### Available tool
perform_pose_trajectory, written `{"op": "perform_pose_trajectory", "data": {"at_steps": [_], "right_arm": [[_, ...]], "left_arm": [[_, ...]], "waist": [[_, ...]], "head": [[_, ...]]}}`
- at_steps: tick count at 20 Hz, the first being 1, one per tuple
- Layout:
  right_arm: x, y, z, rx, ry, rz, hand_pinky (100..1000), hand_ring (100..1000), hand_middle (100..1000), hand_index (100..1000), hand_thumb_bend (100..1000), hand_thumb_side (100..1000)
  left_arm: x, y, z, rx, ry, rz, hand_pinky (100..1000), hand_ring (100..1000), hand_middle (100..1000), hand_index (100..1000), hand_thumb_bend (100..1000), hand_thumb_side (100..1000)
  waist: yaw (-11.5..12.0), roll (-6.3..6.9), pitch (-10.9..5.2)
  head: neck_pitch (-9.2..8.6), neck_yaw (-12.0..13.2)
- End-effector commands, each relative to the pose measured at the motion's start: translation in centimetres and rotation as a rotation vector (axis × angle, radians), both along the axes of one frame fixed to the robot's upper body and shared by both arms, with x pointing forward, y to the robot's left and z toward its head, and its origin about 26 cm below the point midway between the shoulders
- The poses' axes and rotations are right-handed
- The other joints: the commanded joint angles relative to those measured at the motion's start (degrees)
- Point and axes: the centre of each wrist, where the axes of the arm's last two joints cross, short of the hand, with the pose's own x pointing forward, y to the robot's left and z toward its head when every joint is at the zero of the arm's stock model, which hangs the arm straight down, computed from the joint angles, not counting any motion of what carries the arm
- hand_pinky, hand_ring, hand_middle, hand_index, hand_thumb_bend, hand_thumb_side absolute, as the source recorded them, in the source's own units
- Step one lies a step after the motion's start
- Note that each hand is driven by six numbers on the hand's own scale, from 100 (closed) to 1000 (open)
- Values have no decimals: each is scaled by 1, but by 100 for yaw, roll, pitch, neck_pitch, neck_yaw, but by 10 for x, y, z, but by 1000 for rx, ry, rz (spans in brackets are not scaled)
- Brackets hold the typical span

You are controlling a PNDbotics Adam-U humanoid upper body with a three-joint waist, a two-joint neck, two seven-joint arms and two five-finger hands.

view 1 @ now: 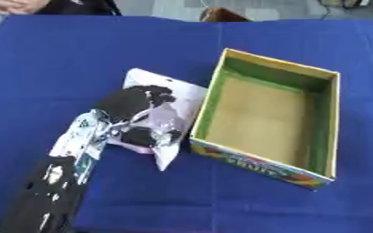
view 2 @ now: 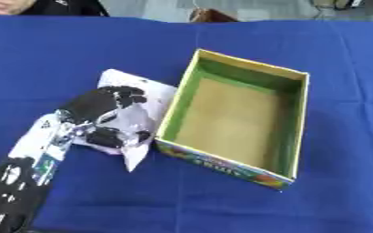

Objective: Pick up objects on the table and place them in the box.

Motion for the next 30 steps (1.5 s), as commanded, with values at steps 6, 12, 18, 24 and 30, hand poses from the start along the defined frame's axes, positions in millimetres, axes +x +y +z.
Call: {"op": "perform_pose_trajectory", "data": {"at_steps": [6, 12, 18, 24, 30], "right_arm": [[-1, 0, 10, -14, -29, 8, 687, 643, 719, 888, 100, 875], [-1, 0, 10, -13, -29, 8, 687, 643, 719, 889, 100, 875], [-1, 0, 9, -12, -28, 7, 686, 643, 719, 889, 100, 874], [-1, 0, 9, -10, -27, 5, 686, 643, 719, 889, 100, 872], [-1, 0, 9, -8, -26, 2, 686, 643, 719, 889, 100, 871]], "left_arm": [[6, 2, -2, 33, 5, -10, 860, 929, 919, 942, 435, 953], [8, 4, -12, 45, 20, -11, 850, 899, 881, 915, 421, 941], [9, 4, -15, 53, 24, -8, 785, 779, 765, 839, 334, 808], [9, 4, -14, 43, 10, -6, 586, 439, 563, 667, 225, 630], [9, 3, -12, 3, -30, -10, 104, 107, 333, 439, 201, 564]], "waist": [[-13, -19, -57], [-16, -18, -53], [-10, -28, -49], [-4, -38, -46], [1, -47, -40]], "head": [[-8, -10], [-8, -7], [-8, -6], [-8, -5], [-8, -6]]}}
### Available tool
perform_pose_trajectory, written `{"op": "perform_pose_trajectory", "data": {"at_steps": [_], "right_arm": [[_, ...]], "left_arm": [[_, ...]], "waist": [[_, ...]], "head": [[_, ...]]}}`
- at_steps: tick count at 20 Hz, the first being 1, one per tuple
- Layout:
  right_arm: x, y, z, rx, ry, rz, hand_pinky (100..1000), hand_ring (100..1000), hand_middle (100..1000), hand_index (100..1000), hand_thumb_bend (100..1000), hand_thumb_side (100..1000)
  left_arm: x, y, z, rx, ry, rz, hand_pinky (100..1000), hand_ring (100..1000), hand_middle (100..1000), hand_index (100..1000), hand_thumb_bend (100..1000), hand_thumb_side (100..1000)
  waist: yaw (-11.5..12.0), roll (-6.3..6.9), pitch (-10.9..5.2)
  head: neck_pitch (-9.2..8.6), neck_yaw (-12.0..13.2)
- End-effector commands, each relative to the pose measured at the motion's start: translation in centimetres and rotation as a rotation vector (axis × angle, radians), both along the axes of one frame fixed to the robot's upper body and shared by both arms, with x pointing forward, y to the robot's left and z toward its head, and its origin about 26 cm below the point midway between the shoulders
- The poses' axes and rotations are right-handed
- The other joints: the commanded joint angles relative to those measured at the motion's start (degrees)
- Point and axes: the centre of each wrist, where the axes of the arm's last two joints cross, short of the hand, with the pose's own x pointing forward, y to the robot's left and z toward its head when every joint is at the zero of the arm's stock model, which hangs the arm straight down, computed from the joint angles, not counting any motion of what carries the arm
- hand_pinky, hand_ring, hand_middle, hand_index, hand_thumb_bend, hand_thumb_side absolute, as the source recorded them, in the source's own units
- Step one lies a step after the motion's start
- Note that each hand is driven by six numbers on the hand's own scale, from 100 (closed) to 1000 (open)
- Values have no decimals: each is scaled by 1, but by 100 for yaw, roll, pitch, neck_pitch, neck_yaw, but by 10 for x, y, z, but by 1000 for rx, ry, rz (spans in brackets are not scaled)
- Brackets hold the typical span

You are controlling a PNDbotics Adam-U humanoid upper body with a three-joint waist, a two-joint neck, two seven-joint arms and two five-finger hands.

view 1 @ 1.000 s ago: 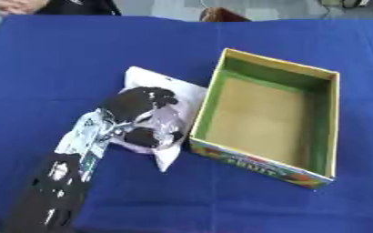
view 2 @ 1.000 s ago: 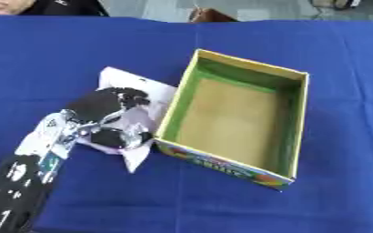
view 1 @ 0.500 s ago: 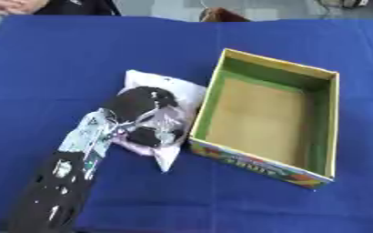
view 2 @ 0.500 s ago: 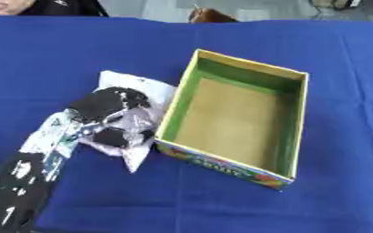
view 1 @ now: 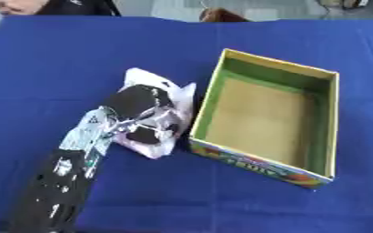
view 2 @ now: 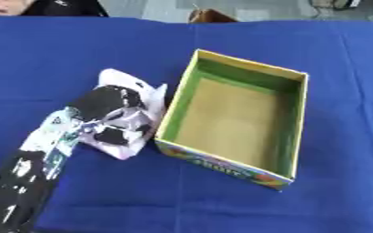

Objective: Pick up objects on the table and place them in the box.

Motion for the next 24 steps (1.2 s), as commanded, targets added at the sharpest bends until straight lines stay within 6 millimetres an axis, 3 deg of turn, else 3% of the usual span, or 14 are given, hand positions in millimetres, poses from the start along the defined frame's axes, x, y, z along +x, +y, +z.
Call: {"op": "perform_pose_trajectory", "data": {"at_steps": [1, 3, 4, 5, 6, 11, 12, 13, 14, 24], "right_arm": [[-1, 0, 9, -9, -27, 1, 686, 643, 719, 889, 100, 871], [-1, 0, 9, -8, -27, 0, 686, 643, 719, 889, 100, 870], [-1, 0, 9, -8, -26, 0, 686, 643, 719, 889, 100, 870], [-1, 0, 9, -8, -26, 0, 686, 643, 719, 889, 100, 870], [-1, 0, 9, -8, -26, -1, 686, 642, 719, 889, 100, 869], [-1, 0, 8, -7, -25, -2, 686, 642, 719, 889, 100, 868], [-1, 0, 8, -7, -25, -2, 686, 642, 719, 889, 100, 867], [-1, 0, 8, -7, -25, -2, 686, 642, 719, 889, 100, 866], [-1, -1, 8, -8, -24, -3, 686, 642, 719, 889, 100, 866], [-1, -1, 9, -13, -23, -5, 686, 643, 719, 890, 100, 863]], "left_arm": [[-2, 6, -6, -3, 0, 8, 100, 100, 280, 392, 184, 557], [-2, 6, -5, -39, -28, 2, 100, 100, 198, 315, 164, 555], [-2, 6, -5, -60, -46, 0, 100, 100, 101, 213, 133, 559], [-2, 6, -5, -78, -62, -2, 100, 100, 101, 213, 133, 559], [-2, 6, -3, -105, -89, -3, 100, 100, 100, 113, 100, 574], [-2, 7, -1, -283, -233, -1, 100, 100, 100, 100, 100, 578], [-2, 7, -1, -308, -244, -1, 100, 100, 100, 100, 100, 486], [-2, 7, 0, -323, -249, -3, 100, 100, 100, 100, 100, 493], [-2, 8, 2, -325, -253, -8, 100, 100, 100, 100, 100, 450], [-6, 13, 35, -332, -252, -55, 100, 100, 100, 100, 100, 416]], "waist": [[13, -36, -37], [14, -39, -37], [15, -40, -38], [15, -41, -38], [17, -43, -39], [17, -47, -38], [16, -48, -37], [16, -48, -37], [17, -48, -38], [10, -2, -67]], "head": [[-8, -6], [-8, -7], [-8, -9], [-8, -10], [-8, -11], [-8, -12], [-8, -14], [-8, -16], [-8, -17], [-8, -26]]}}
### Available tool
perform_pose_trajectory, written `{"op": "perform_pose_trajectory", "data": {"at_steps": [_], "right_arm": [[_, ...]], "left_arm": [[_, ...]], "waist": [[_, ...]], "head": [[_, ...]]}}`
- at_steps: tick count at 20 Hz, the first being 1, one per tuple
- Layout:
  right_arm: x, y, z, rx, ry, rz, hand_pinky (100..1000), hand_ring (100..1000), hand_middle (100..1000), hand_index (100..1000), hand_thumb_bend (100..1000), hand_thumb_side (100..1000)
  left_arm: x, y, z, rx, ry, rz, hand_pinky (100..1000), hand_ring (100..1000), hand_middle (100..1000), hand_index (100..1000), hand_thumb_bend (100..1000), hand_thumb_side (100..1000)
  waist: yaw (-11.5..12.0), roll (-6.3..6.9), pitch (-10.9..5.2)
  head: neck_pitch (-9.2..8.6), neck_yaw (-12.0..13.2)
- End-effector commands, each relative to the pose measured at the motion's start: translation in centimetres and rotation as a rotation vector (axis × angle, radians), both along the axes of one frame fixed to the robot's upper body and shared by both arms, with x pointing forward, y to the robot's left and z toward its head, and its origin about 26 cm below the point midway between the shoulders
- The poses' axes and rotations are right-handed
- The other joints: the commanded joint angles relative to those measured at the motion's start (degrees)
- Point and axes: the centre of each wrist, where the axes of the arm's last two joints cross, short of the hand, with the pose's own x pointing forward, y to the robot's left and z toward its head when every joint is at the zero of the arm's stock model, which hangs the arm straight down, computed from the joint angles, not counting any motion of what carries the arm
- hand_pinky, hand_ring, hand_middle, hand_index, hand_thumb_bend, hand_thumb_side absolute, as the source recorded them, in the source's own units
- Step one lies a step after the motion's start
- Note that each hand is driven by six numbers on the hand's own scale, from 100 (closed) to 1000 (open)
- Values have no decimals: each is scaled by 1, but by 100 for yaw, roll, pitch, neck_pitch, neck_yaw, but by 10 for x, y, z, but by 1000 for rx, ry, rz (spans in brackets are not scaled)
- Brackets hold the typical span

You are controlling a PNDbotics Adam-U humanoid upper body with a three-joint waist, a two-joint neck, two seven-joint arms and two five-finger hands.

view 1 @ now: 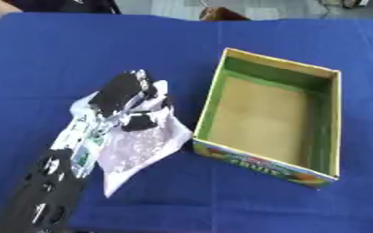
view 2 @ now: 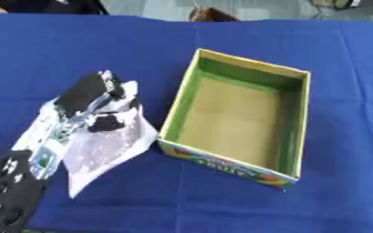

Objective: Pick up objects on the table and place them in the box.

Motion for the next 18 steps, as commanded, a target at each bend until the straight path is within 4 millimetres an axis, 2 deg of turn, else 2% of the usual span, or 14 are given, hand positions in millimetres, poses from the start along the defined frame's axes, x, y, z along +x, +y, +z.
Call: {"op": "perform_pose_trajectory", "data": {"at_steps": [1, 14, 18], "right_arm": [[-1, -1, 9, -16, -28, -1, 686, 643, 719, 890, 100, 863], [-1, -1, 10, -17, -30, -1, 686, 643, 719, 889, 100, 862], [-1, -2, 10, -19, -28, -3, 686, 642, 719, 889, 100, 862]], "left_arm": [[-1, 4, 18, 23, -33, -13, 100, 100, 100, 100, 100, 416], [-2, 5, 33, 55, -54, -28, 100, 100, 100, 100, 100, 396], [-2, 6, 46, 91, -74, -49, 100, 100, 100, 100, 100, 354]], "waist": [[-5, 2, -91], [-15, 31, -102], [-14, 38, -111]], "head": [[-8, -28], [-8, -42], [-8, -54]]}}
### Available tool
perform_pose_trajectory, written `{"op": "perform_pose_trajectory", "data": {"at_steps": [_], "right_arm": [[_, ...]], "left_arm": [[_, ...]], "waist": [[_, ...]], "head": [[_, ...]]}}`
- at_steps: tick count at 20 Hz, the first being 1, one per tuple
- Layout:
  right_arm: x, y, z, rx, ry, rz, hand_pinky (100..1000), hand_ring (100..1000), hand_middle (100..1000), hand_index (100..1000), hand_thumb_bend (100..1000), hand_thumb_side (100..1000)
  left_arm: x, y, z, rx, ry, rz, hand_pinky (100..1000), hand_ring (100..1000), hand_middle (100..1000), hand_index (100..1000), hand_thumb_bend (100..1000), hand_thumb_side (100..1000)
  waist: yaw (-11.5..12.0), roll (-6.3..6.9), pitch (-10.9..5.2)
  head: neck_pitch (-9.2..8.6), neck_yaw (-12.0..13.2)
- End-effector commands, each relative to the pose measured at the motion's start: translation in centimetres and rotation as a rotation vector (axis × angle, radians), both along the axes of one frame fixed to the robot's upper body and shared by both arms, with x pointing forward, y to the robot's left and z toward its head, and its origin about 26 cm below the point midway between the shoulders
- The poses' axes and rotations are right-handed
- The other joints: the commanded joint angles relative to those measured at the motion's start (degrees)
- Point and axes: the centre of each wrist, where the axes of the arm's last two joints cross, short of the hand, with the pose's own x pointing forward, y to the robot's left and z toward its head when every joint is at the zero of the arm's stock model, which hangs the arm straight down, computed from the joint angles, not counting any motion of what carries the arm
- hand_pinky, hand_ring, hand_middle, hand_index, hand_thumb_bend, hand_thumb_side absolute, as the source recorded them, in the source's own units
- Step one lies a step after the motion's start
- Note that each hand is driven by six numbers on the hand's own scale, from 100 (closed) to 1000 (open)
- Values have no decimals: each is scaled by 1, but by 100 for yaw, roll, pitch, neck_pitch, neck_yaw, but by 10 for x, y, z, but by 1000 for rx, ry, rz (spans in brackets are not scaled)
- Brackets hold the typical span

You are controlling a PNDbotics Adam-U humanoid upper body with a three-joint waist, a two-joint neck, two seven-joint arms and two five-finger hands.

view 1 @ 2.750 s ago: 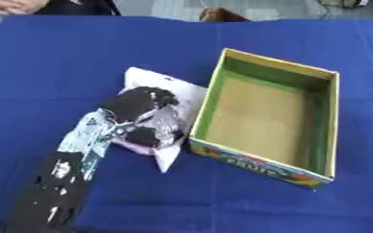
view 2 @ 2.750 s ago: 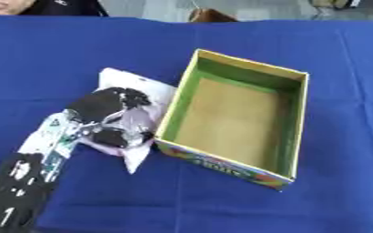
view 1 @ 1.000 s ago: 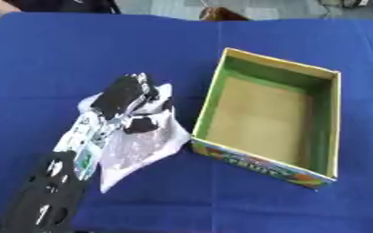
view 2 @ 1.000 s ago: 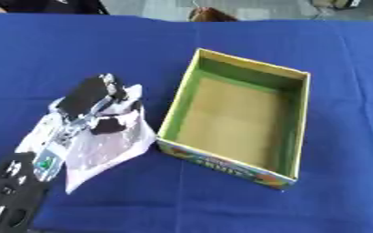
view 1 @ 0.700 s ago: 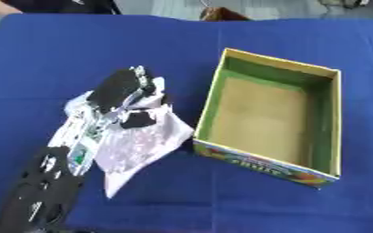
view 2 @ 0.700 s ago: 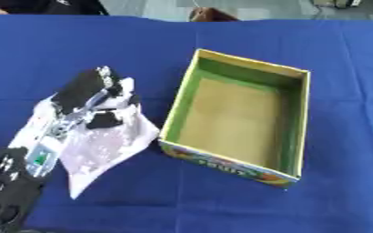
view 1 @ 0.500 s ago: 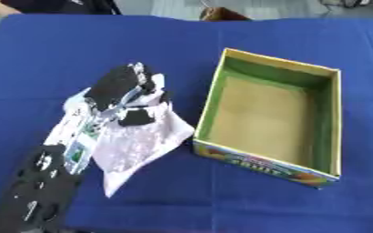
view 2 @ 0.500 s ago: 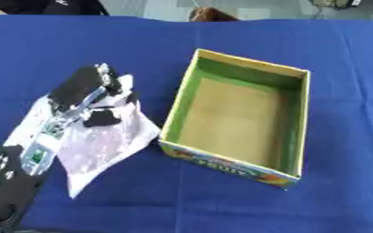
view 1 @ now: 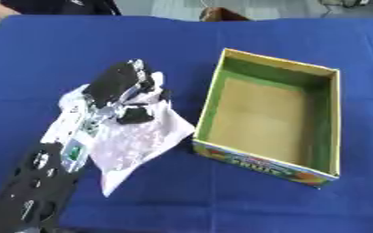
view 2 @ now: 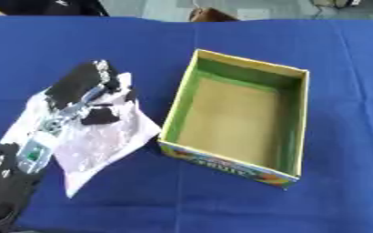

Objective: Pick up objects on the table and place them in the box.

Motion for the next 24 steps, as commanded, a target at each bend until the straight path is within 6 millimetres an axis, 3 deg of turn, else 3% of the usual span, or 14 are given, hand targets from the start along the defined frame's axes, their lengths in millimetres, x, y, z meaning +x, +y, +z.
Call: {"op": "perform_pose_trajectory", "data": {"at_steps": [1, 5, 9, 11, 19, 24], "right_arm": [[-1, -2, 10, -19, -29, -4, 686, 642, 719, 889, 100, 862], [-2, -3, 8, -22, -23, -7, 685, 642, 718, 889, 100, 861], [-3, -4, 7, -26, -18, -9, 685, 642, 718, 889, 100, 860], [-3, -4, 7, -28, -16, -8, 685, 642, 718, 889, 100, 862], [-3, -4, 6, -30, -12, -3, 685, 642, 718, 889, 100, 862], [-2, -3, 6, -29, -12, 0, 685, 641, 718, 889, 100, 862]], "left_arm": [[1, 4, 26, 50, -54, -31, 100, 100, 100, 100, 100, 341], [0, 8, 62, 107, -118, -74, 100, 100, 100, 100, 100, 266], [-2, 8, 97, 151, -161, -134, 100, 100, 100, 100, 100, 280], [-3, 6, 111, 168, -172, -169, 100, 100, 100, 100, 100, 242], [0, -17, 149, 174, -193, -307, 100, 100, 100, 100, 100, 233], [1, -33, 162, 161, -207, -370, 100, 100, 100, 100, 100, 235]], "waist": [[2, 8, -104], [6, 42, -135], [8, 77, -168], [9, 89, -181], [5, 101, -194], [-6, 101, -181]], "head": [[-8, -52], [-8, -68], [-8, -85], [-8, -97], [-8, -97], [-8, -100]]}}
